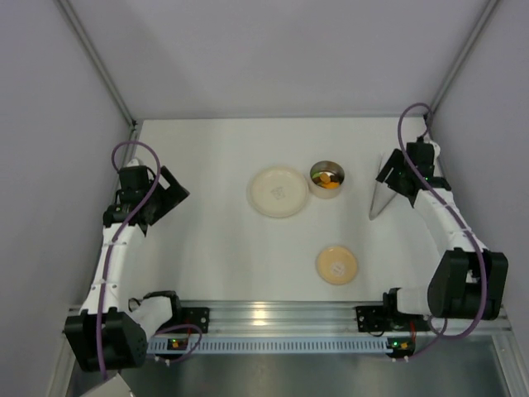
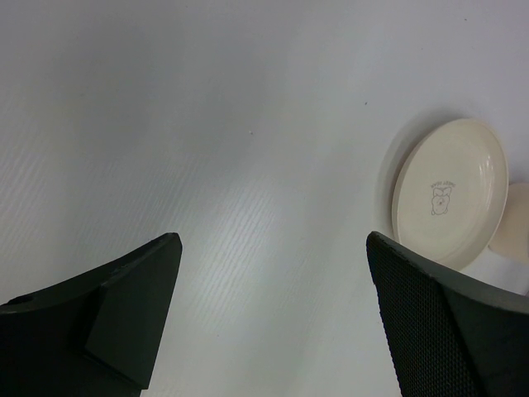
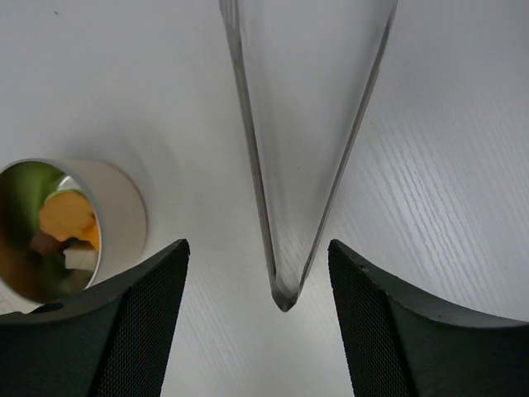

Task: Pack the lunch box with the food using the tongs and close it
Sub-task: Place the clamp at the center of the board, then pick up the box lid from the center of the board.

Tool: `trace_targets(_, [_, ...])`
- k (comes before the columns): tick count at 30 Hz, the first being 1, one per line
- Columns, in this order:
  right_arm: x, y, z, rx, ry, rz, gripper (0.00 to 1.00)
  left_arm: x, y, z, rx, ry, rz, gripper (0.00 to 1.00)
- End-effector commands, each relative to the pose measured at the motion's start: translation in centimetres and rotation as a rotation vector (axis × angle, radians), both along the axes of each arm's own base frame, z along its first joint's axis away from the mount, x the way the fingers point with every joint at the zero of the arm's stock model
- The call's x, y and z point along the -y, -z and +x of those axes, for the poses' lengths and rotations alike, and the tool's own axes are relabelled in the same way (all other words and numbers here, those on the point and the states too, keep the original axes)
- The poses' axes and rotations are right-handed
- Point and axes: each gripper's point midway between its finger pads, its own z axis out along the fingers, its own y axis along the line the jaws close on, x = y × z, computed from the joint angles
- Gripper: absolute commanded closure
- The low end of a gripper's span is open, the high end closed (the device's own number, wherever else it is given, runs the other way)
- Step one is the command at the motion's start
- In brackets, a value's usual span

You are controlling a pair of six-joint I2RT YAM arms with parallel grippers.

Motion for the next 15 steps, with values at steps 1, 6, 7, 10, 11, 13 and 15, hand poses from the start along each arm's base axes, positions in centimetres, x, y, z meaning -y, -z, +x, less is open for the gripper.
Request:
trace_targets(1, [-0.6,-3.2,-0.9,0.076,-0.039,0.019,0.32,-0.1,-1.0,0.7,0.058,0.005,0.017,0.01])
trace_targets(6, [-3.2,-4.4,-3.8,0.135,-0.109,0.049,0.32,0.0,-1.1,0.6,0.060,0.007,0.013,0.01])
trace_targets(7, [-4.4,-4.1,-4.4,0.138,-0.148,0.089,0.33,0.0,-1.1,0.7,0.061,0.009,0.013,0.02])
trace_targets(10, [-8.2,-2.4,-6.9,0.120,-0.257,0.151,0.34,0.0,-1.1,0.7,0.060,0.010,0.012,0.01])
trace_targets(11, [-8.8,-1.5,-8.0,0.105,-0.265,0.162,0.34,0.1,-1.1,0.7,0.060,0.011,0.011,0.01])
trace_targets(13, [-10.1,-0.2,-9.6,0.069,-0.301,0.178,0.34,0.1,-1.1,0.7,0.060,0.012,0.010,0.01])
trace_targets(15, [-10.8,1.7,-11.2,0.035,-0.306,0.226,0.35,0.1,-1.1,0.7,0.061,0.011,0.011,0.01])
